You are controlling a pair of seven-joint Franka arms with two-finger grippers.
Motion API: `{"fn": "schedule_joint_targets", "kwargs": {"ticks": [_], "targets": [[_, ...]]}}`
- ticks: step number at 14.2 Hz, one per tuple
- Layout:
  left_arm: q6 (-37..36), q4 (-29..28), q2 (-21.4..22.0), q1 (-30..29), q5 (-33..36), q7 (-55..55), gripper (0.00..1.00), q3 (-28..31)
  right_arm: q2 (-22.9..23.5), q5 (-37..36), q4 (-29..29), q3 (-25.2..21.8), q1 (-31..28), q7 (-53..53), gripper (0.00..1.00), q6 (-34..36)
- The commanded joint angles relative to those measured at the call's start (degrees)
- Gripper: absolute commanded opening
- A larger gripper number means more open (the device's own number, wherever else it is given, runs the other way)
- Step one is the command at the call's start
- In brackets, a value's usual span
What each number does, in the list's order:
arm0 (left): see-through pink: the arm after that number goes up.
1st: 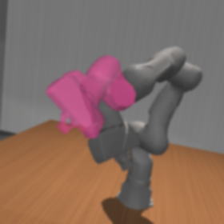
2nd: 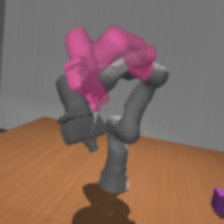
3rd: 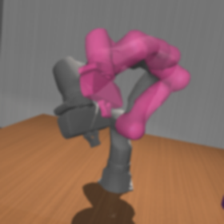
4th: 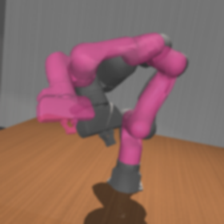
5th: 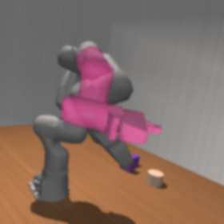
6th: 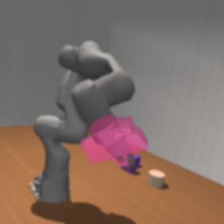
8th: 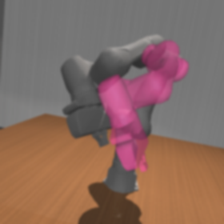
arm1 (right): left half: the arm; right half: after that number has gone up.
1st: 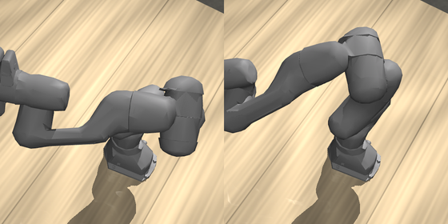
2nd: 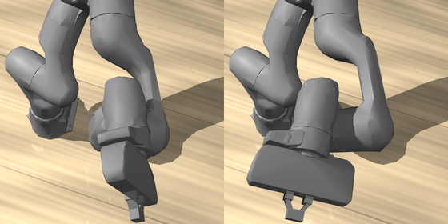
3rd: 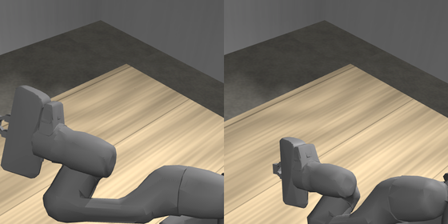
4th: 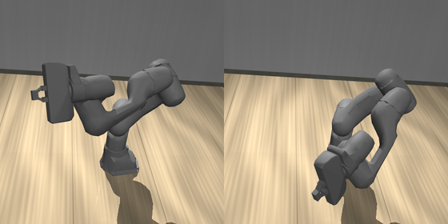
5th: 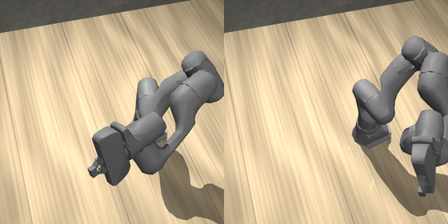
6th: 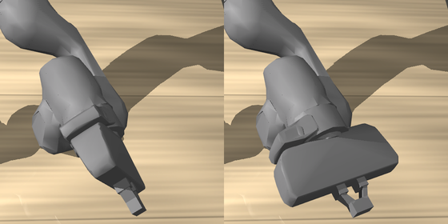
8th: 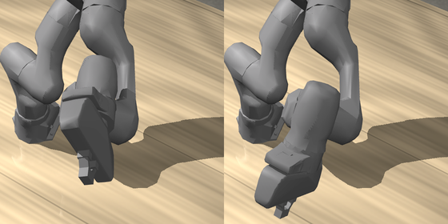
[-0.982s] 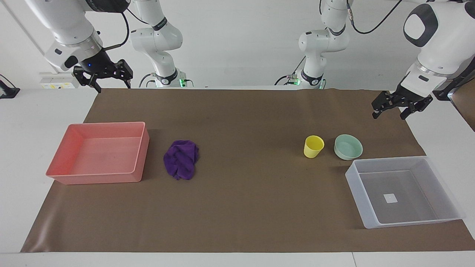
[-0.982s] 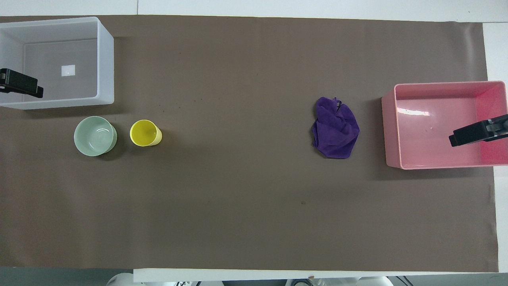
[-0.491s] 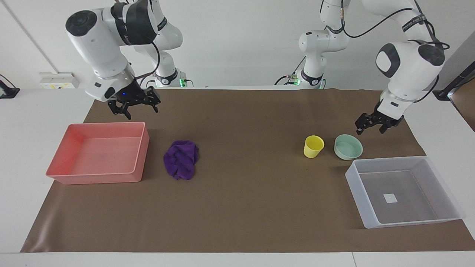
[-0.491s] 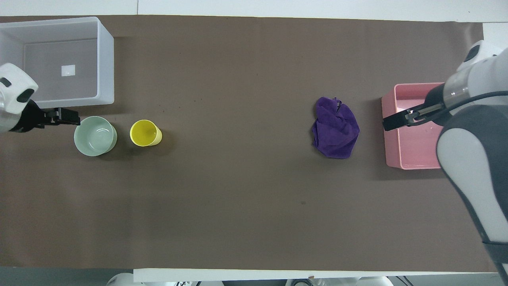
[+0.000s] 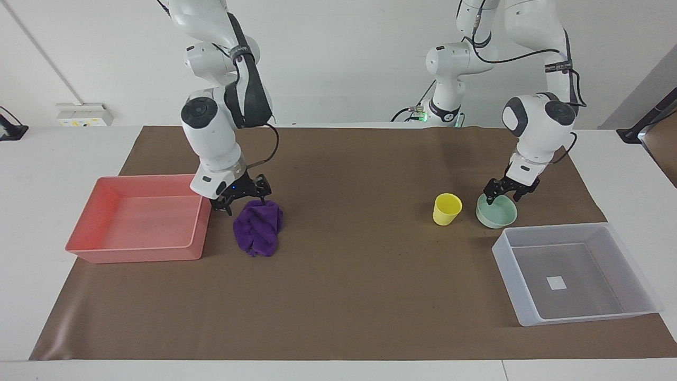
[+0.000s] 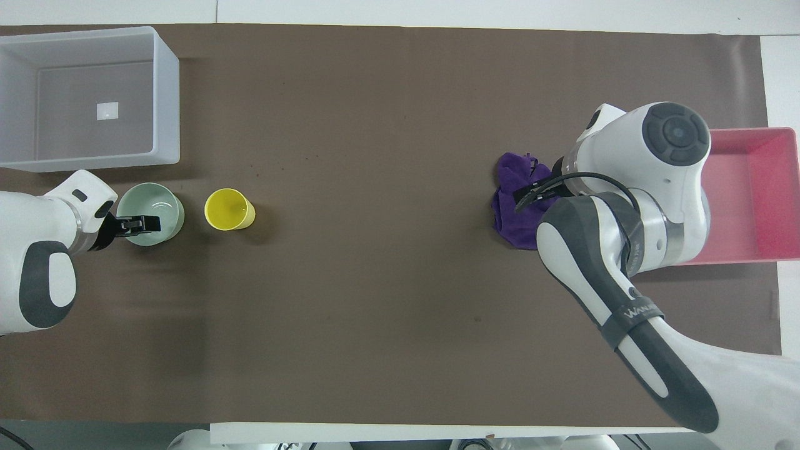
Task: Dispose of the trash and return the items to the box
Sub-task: 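Grasp the green bowl with the left gripper while the right gripper grasps the cloth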
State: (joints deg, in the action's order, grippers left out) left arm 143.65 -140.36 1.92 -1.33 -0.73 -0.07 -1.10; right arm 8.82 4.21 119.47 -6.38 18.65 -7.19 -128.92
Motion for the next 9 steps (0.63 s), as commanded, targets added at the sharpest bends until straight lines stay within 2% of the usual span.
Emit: {"fn": "schedule_joint_targets", "kwargs": {"ticks": [1, 2, 4, 5, 6, 8, 9], "targets": [[1.19, -0.44, 0.63, -0.78, 0.73, 0.95, 0.01, -0.66, 2.68, 0.89, 0.94, -0.03, 0.15, -0.02, 0.98, -3.52], [1.1, -0.44, 0.63, -0.78, 0.64, 0.95, 0.01, -0.58, 3.39, 0.89, 1.81, -0.03, 0.94, -0.02, 0.91, -5.18], [1.02, -0.44, 0.63, -0.78, 0.64, 0.86, 0.01, -0.57, 3.84, 0.89, 2.61, -0.03, 0.95, -0.02, 0.55, -6.69], [0.93, -0.44, 0.72, -0.78, 0.64, 0.95, 0.01, -0.57, 3.75, 0.89, 2.61, -0.03, 0.95, 0.24, 0.32, -6.17], [0.4, -0.27, 0.72, -0.78, 0.64, 0.95, 0.01, -0.57, 3.75, 0.89, 2.52, -0.03, 0.95, 0.24, 0.19, -6.17], [-5.8, 2.09, 2.73, -0.69, 0.64, 1.12, 0.0, -0.57, 3.75, 0.89, 2.0, -0.03, 0.6, 0.24, 0.01, -6.17], [-11.32, 4.98, 4.39, -0.6, 0.64, 1.56, 0.0, -0.66, 3.58, 0.89, 1.39, -0.12, 0.42, 0.16, 0.0, -5.9]]}}
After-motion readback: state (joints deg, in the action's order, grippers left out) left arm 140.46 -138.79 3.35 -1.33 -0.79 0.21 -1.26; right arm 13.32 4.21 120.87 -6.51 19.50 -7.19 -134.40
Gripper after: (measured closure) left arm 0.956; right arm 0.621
